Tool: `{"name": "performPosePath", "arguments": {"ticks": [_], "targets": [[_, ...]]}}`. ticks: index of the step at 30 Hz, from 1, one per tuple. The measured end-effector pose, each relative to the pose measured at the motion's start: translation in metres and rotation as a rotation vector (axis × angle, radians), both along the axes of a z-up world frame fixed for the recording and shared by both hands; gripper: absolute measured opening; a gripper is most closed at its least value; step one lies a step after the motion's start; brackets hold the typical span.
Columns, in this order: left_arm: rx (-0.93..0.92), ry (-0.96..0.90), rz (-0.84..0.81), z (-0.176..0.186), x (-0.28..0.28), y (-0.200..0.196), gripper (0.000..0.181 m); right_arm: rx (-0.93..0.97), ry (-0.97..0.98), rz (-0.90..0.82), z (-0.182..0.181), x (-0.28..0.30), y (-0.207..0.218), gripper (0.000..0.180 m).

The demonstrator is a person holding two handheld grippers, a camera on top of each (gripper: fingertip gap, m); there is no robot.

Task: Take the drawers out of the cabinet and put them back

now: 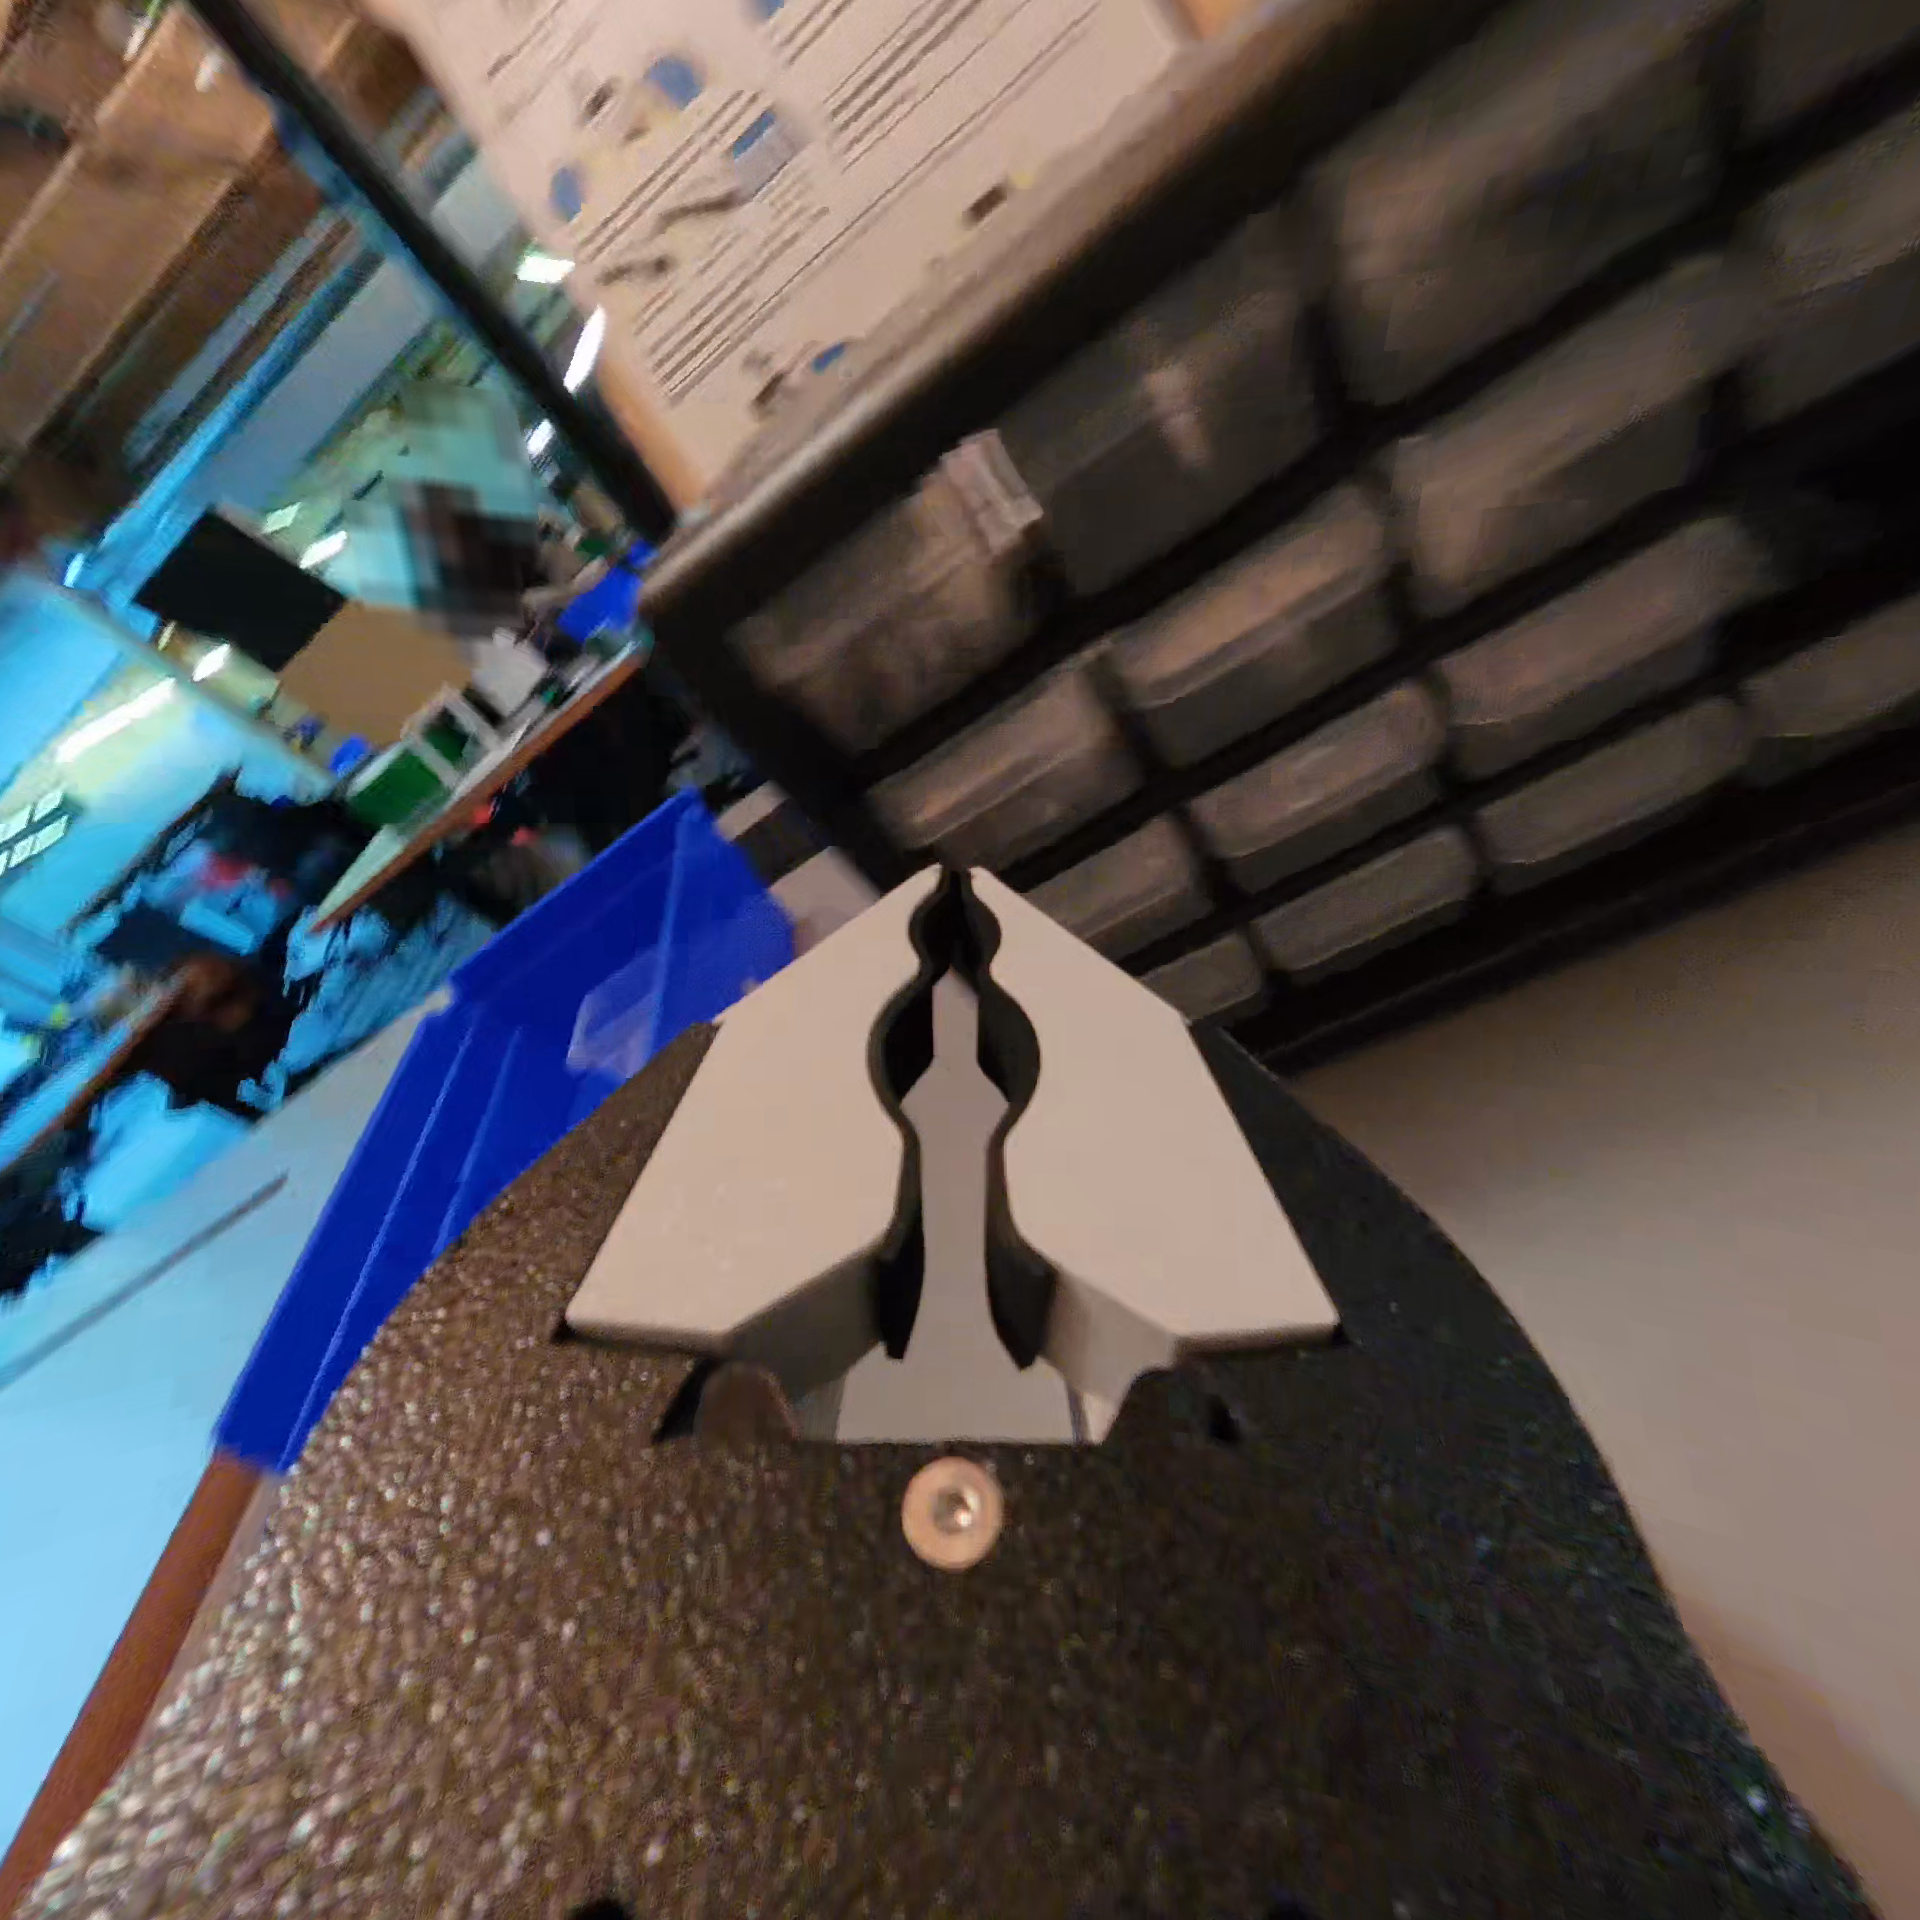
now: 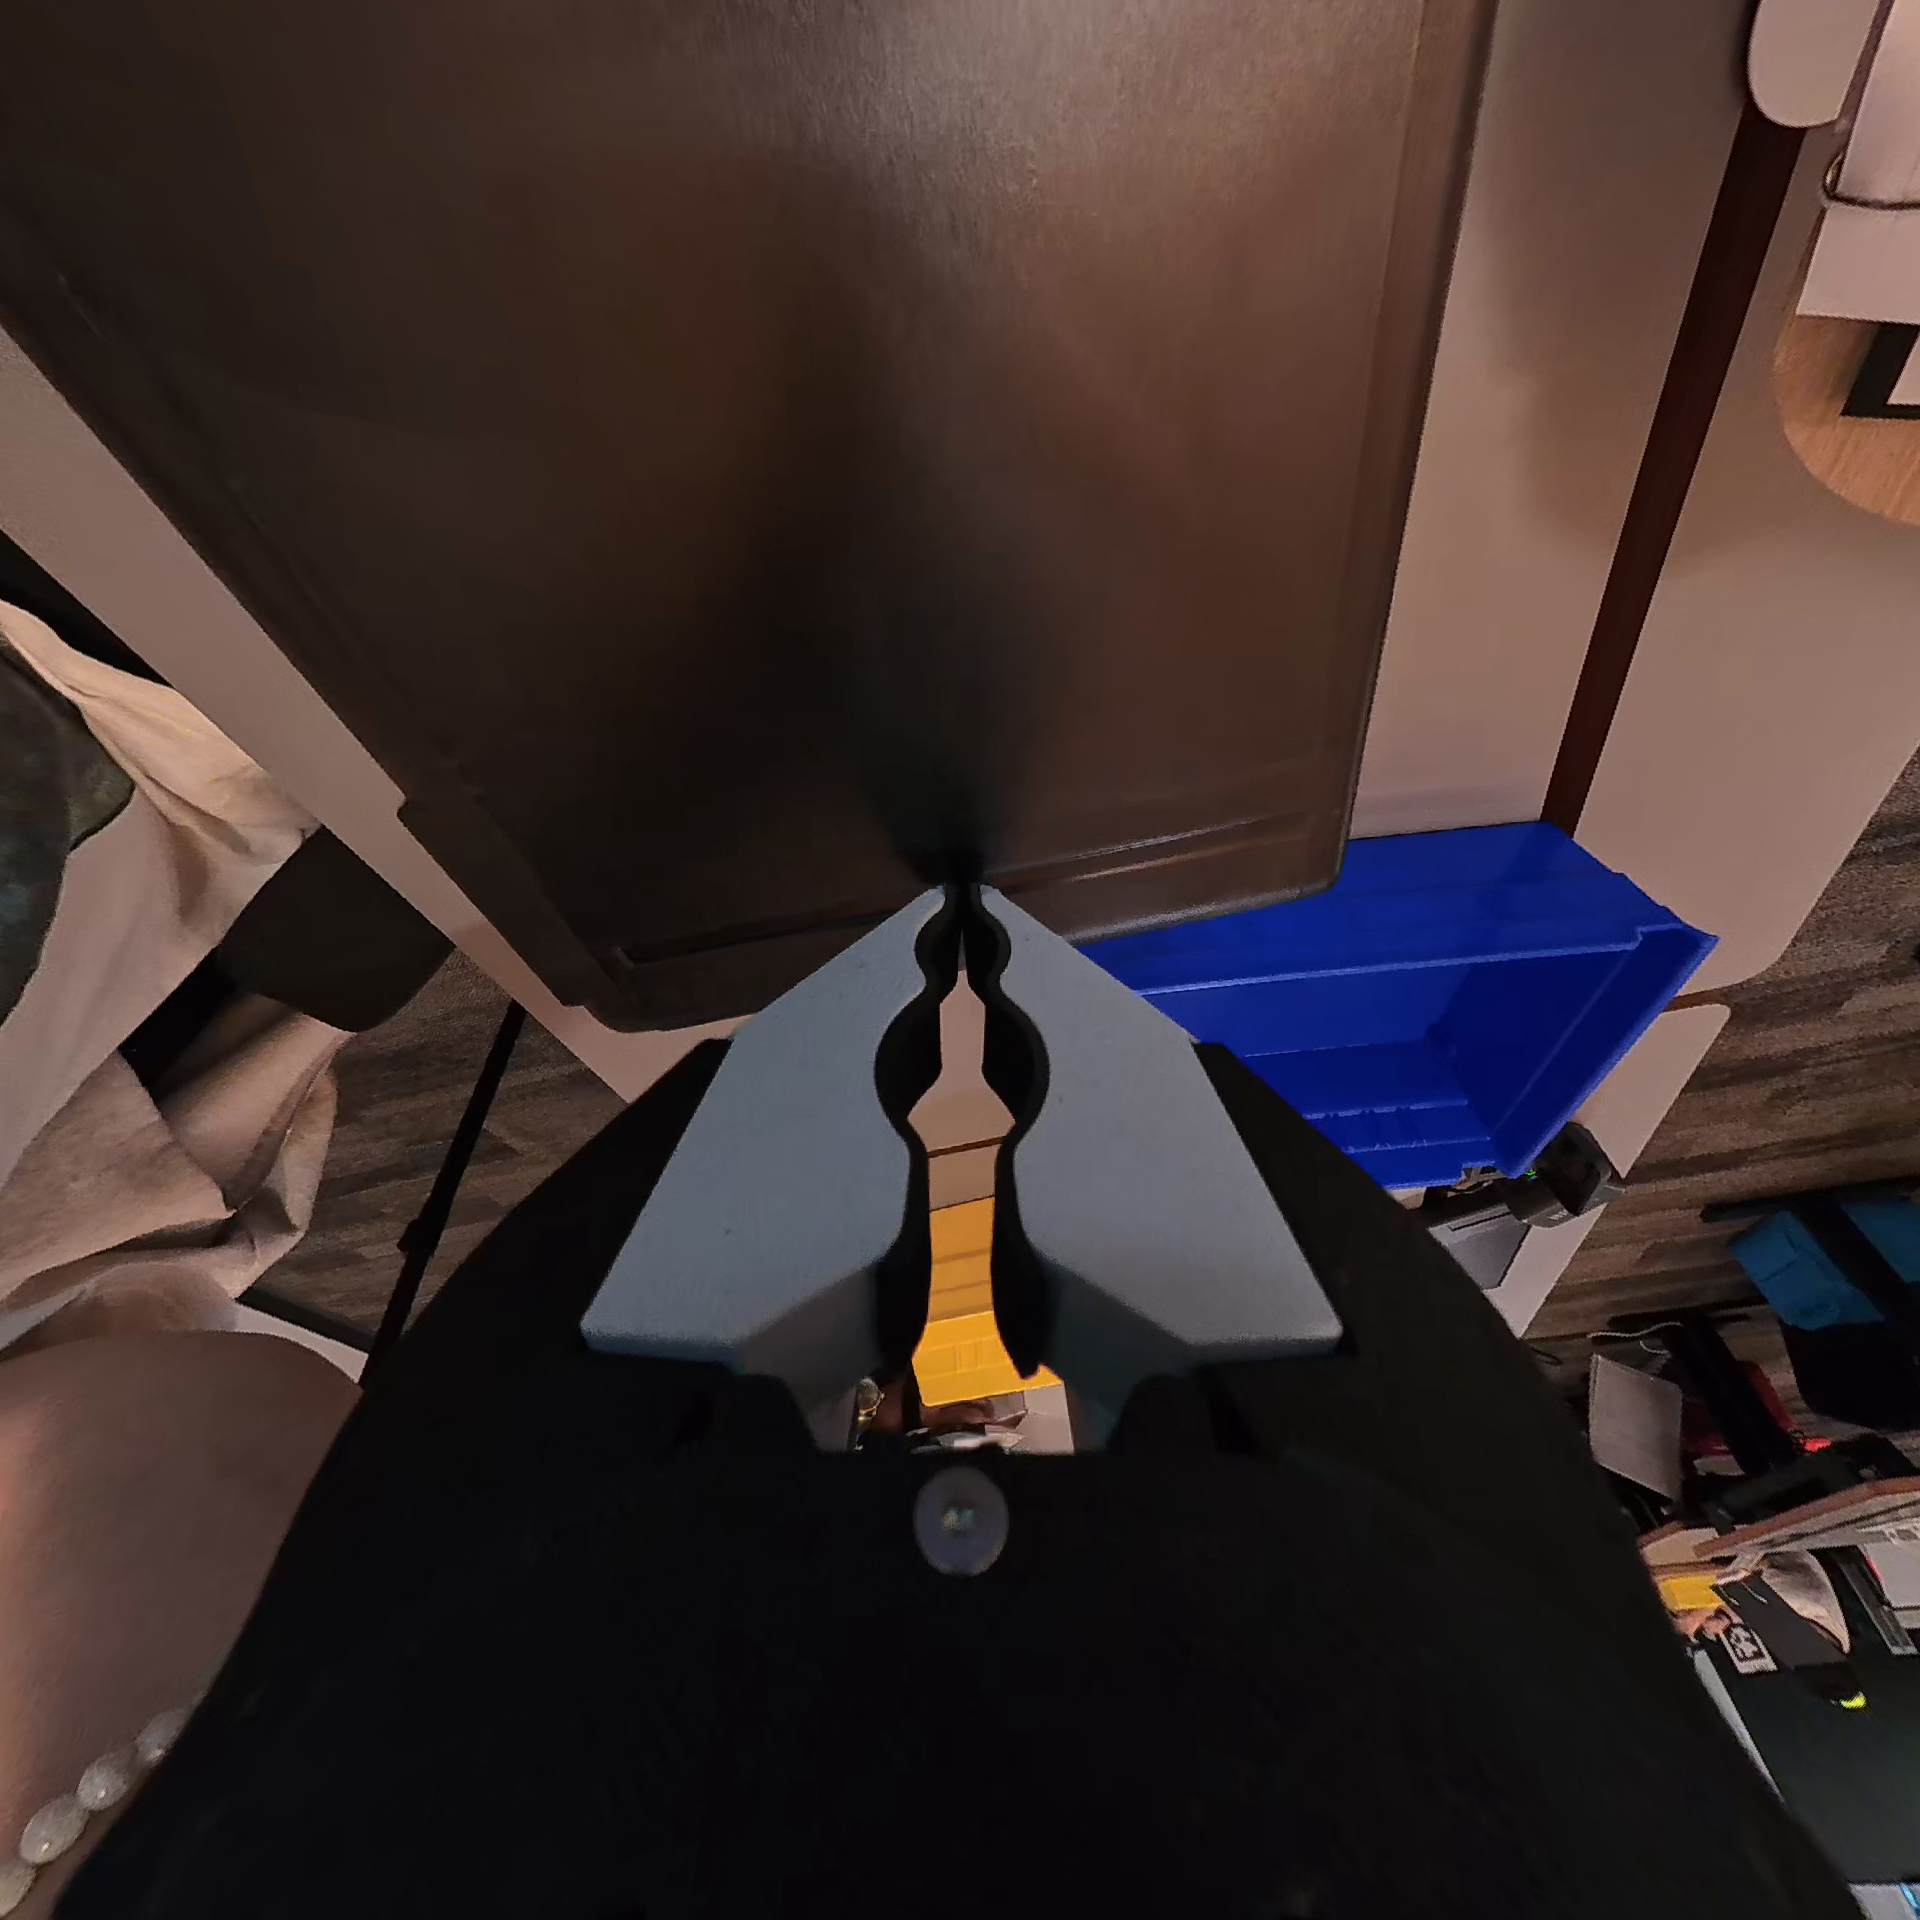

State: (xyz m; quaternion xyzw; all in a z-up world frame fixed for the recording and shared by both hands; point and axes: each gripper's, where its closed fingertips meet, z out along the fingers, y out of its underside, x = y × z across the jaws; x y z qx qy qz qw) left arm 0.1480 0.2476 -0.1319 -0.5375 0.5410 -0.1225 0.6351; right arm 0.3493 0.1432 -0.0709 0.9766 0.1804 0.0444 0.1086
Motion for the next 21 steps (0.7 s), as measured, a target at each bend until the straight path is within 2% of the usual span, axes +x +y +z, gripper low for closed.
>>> {"name": "performPosePath", "arguments": {"ticks": [6,11,16,21], "targets": [[-0.148,-0.114,0.261,0.030,-0.060,0.085,0.004,-0.018,-0.014,-0.005,0.000,0.000,0.000,0.000],[-0.132,-0.111,0.316,0.041,-0.073,0.137,0.005,-0.017,-0.002,-0.009,0.000,0.000,0.000,0.000],[-0.090,-0.031,0.281,0.043,-0.059,0.178,0.010,-0.020,0.006,-0.007,0.000,0.000,0.000,0.000],[-0.045,0.156,0.149,0.028,-0.032,0.233,0.014,-0.025,0.012,-0.001,0.000,0.000,0.000,0.000]]}}
